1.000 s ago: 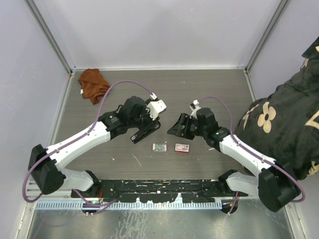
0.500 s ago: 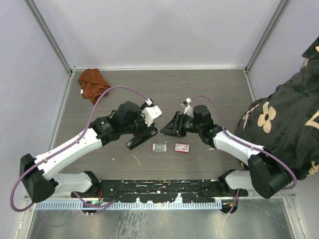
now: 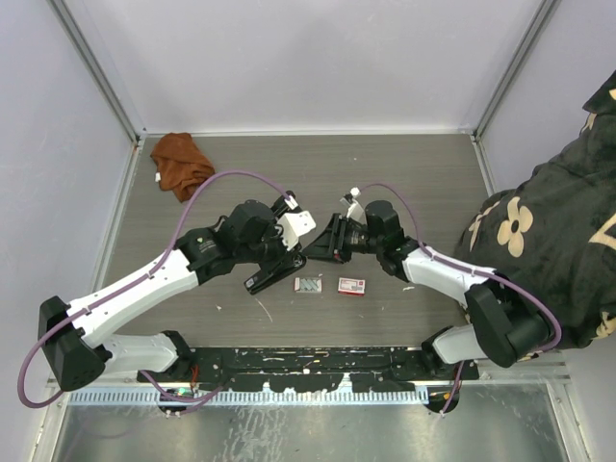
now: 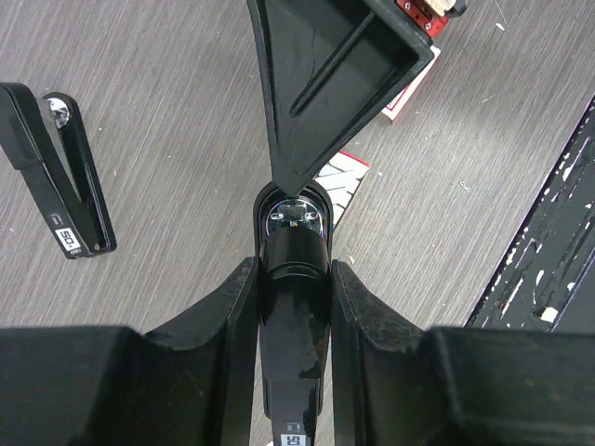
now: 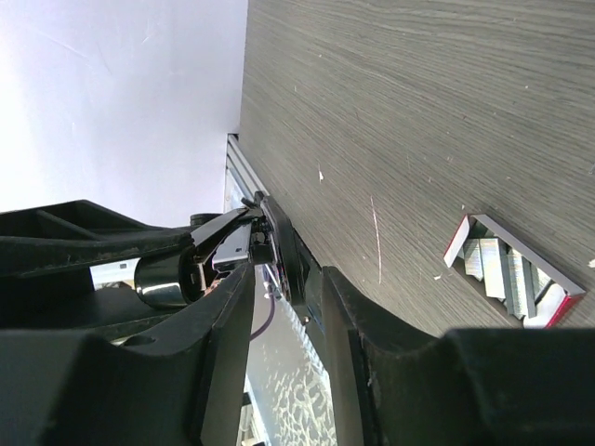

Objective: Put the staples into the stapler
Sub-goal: Open the stapler at the center of the board.

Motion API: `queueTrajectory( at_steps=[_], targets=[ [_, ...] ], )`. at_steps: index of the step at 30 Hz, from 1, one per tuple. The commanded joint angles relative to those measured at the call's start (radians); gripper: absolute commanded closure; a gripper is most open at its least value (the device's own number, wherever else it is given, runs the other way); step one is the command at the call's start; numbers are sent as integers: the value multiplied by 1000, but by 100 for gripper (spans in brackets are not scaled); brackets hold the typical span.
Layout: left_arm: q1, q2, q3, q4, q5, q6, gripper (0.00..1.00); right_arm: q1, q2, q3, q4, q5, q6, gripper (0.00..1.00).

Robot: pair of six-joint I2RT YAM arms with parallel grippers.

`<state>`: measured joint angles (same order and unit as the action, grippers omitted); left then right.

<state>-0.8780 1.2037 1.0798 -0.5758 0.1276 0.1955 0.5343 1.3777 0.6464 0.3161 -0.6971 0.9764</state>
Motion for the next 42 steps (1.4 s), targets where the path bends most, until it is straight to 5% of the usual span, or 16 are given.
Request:
queueTrajectory(
  at_steps=[1,13,20,23,27,32,42],
  targets=[
    [-6,-41,41,54,10,7,100,23,21,48,70,-24,10,60],
    [-13,-36,52,82,46,5,100,84,120,65,176,-53,53,70],
    [-14,-27,54,77,29,1,98,85,152,18,359,-49,147,99],
    [-13,-30,59,105,-22,-67,36,85,133,-6,431,5,172,99],
    [-14,-54,58,207,-160,-273,4,85,78,-26,427,157,139,99],
    [-4,-13,155,115,-424,-564,2,85,9,-23,298,386,29,99],
    [85,201,242,11,-331,-763,2,87,-31,-10,200,557,-68,99]
  ],
)
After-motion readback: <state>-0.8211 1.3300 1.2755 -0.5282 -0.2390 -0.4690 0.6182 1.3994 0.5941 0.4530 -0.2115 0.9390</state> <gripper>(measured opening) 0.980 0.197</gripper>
